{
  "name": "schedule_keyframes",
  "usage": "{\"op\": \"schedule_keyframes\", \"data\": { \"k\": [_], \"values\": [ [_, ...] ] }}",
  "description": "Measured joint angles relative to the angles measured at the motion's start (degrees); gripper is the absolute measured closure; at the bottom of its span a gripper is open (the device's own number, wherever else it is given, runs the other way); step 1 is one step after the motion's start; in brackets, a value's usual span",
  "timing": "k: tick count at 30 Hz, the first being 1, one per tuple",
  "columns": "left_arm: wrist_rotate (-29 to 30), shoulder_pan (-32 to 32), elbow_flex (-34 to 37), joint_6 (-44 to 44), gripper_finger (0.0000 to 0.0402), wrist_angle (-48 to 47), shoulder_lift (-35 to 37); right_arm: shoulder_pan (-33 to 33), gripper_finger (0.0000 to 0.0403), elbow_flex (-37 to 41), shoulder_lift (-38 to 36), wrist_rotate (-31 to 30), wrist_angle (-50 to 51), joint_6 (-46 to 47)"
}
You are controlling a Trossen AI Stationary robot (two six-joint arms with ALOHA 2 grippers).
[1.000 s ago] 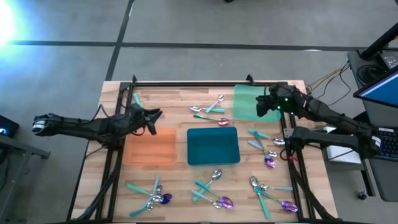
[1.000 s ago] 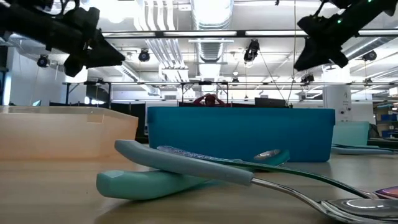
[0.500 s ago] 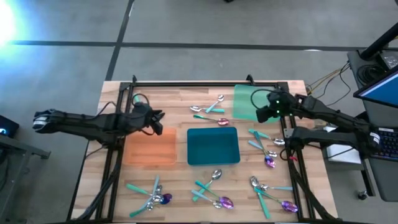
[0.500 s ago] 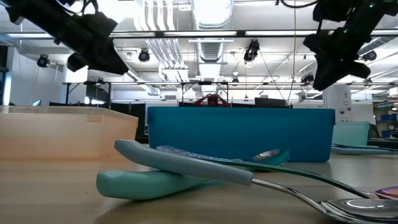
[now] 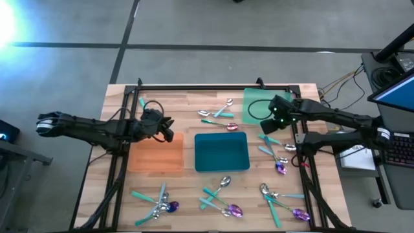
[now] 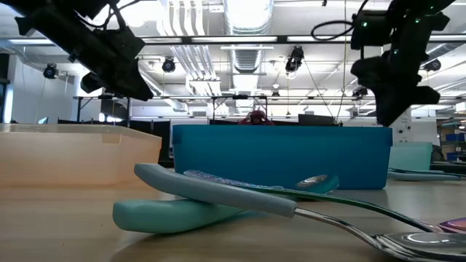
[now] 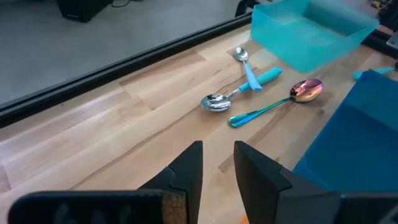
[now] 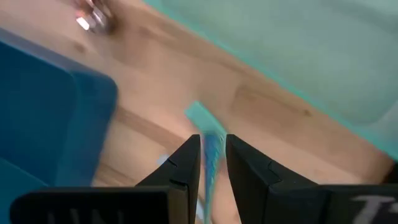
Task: Sort silverware by color (type)
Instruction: Put the blue spoon into the green bin
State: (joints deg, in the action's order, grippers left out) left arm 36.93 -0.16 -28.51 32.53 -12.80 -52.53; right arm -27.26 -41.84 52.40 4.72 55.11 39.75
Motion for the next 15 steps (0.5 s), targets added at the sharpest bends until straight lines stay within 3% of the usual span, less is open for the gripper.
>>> {"op": "schedule_keyframes", "data": {
  "k": [8, 15],
  "values": [
    [0.0, 0.0, 0.02, -0.01, 0.0326, 0.01, -0.24, 5.03, 0.0335, 0.06, 5.15, 2.77, 3.33, 4.26],
    [0.0, 0.0, 0.04, -0.44, 0.0326, -0.04, -0.27, 12.24, 0.0335, 0.06, 9.76, 1.2, 3.04, 9.15]
  ]
}}
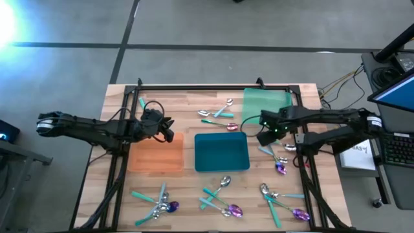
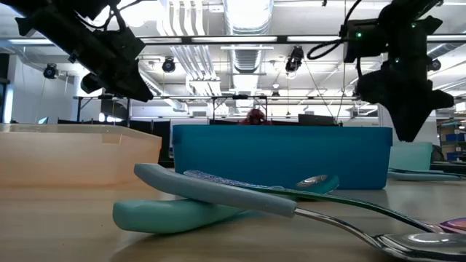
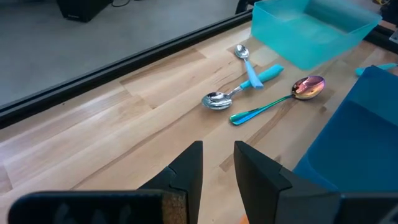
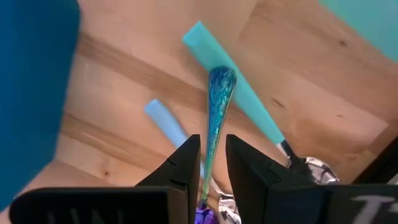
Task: Sort silverware by color (type)
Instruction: Put the blue spoon into the green bin
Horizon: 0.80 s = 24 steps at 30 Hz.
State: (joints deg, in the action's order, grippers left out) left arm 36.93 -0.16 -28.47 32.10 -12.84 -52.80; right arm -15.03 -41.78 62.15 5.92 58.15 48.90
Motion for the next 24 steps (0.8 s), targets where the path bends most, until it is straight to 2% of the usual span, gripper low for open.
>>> {"op": "schedule_keyframes", "data": {
  "k": [6, 13, 24],
  "values": [
    [-0.02, 0.0, 0.0, -0.22, 0.0326, -0.04, 0.02, 4.72, 0.0335, 0.0, 4.25, -2.32, -0.13, 2.15],
    [-0.04, 0.0, 0.09, -1.57, 0.0326, -0.07, 0.02, 6.3, 0.0332, 0.0, 8.47, -2.22, -0.12, 2.01],
    [-0.09, 0.0, 0.11, -1.57, 0.0326, -1.38, 0.02, 6.3, 0.0266, 0.0, 14.76, -1.52, -0.58, 1.35]
  ]
}}
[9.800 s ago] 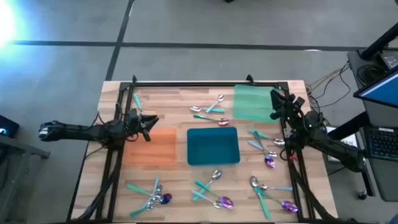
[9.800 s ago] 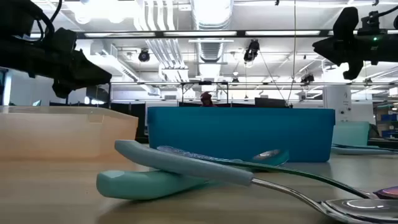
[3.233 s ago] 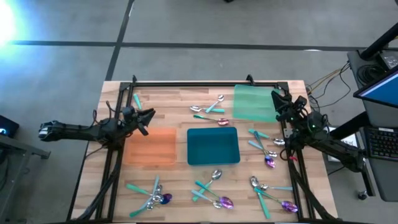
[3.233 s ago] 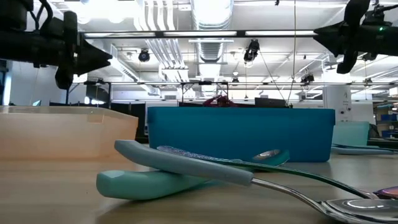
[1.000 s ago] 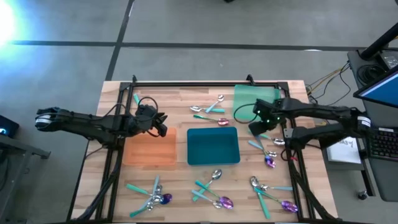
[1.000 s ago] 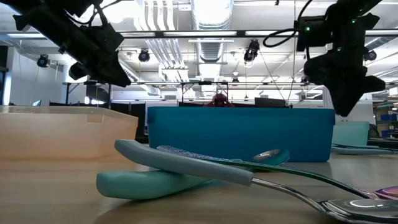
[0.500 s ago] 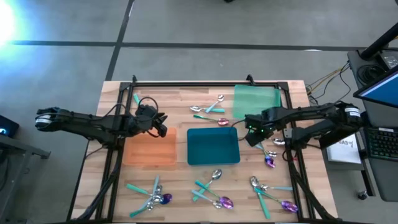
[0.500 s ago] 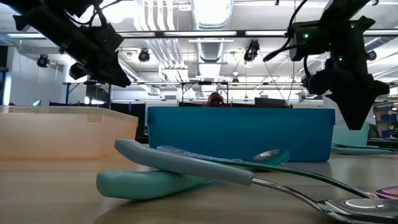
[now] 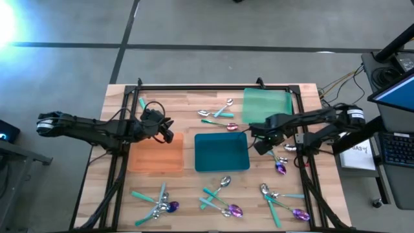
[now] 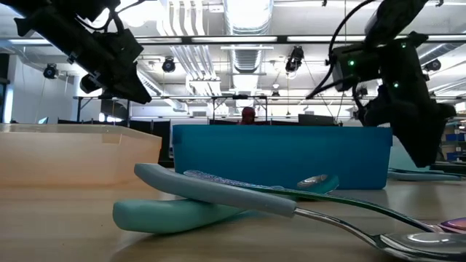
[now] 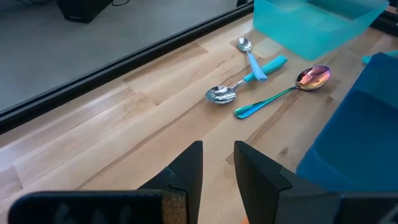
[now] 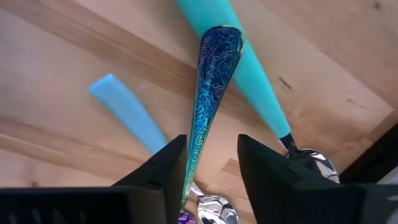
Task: Sort silverware by color (type)
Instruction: Put the blue spoon into the green bin
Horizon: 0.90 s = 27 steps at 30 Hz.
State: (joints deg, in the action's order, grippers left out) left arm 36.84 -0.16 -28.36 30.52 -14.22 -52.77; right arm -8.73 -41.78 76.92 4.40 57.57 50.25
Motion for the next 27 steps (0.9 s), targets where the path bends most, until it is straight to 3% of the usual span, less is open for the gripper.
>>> {"op": "schedule_keyframes", "data": {
  "k": [10, 16, 23, 27],
  "values": [
    [0.0, 0.0, 0.26, 0.0, 0.0326, -0.41, 0.02, 0.0, 0.0271, -0.14, 6.61, 0.28, -4.18, 0.67],
    [0.02, 0.0, 1.11, 0.26, 0.0326, -0.43, 0.0, 0.0, 0.0308, -0.22, 9.32, 0.49, -4.54, -0.39],
    [0.04, 0.0, 1.16, 0.44, 0.0326, -0.39, 0.0, 0.0, 0.0373, -0.09, 7.3, 0.47, -4.73, -1.4],
    [0.07, 0.0, 1.16, 0.44, 0.0326, -0.4, 0.0, 0.0, 0.038, 0.17, 5.06, -0.56, -4.49, -1.56]
  ]
}}
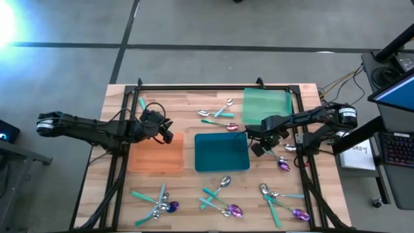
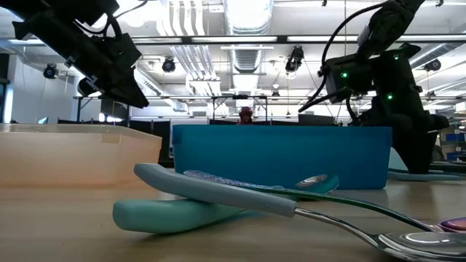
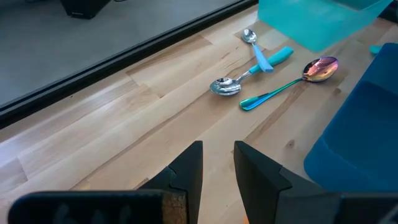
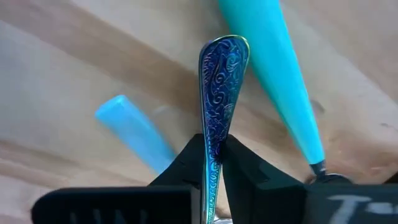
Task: Sort silverware by color (type)
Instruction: Put the blue spoon into the green bin
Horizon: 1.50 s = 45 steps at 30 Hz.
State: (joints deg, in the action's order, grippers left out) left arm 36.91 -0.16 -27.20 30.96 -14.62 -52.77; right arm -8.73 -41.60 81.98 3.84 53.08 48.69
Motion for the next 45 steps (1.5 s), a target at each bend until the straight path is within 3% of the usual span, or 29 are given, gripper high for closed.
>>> {"op": "schedule_keyframes", "data": {
  "k": [14, 18, 23, 28, 31, 38, 45],
  "values": [
    [0.04, 0.0, 0.0, 0.02, 0.0326, 0.6, 0.0, -0.08, 0.0377, -3.23, -14.23, -1.71, 0.56, -2.22],
    [0.15, 0.0, 0.0, 0.01, 0.0326, 0.71, 0.0, -1.01, 0.0376, -7.0, -17.53, -6.68, 0.58, -6.63],
    [0.2, 0.0, 0.0, -0.2, 0.0326, 1.04, 0.0, -3.14, 0.0376, -14.17, -18.86, -17.53, 0.59, -16.56],
    [0.22, 0.0, 0.0, -0.2, 0.0326, 1.04, 0.0, -6.46, 0.0376, -21.15, -16.25, -33.13, 0.54, -30.48],
    [0.22, 0.0, 0.0, -0.22, 0.0326, 1.04, 0.0, -8.98, 0.0376, -23.9, -13.21, -39.0, 0.59, -38.73],
    [0.22, 0.0, 0.0, -0.22, 0.0326, 1.04, 0.0, -13.82, 0.0376, -24.48, -4.68, -39.78, 0.97, -46.11],
    [0.22, 0.0, 0.0, -0.22, 0.0326, 1.0, 0.0, -14.96, 0.0376, -21.36, 2.17, -39.37, 8.53, -41.89]
  ]
}}
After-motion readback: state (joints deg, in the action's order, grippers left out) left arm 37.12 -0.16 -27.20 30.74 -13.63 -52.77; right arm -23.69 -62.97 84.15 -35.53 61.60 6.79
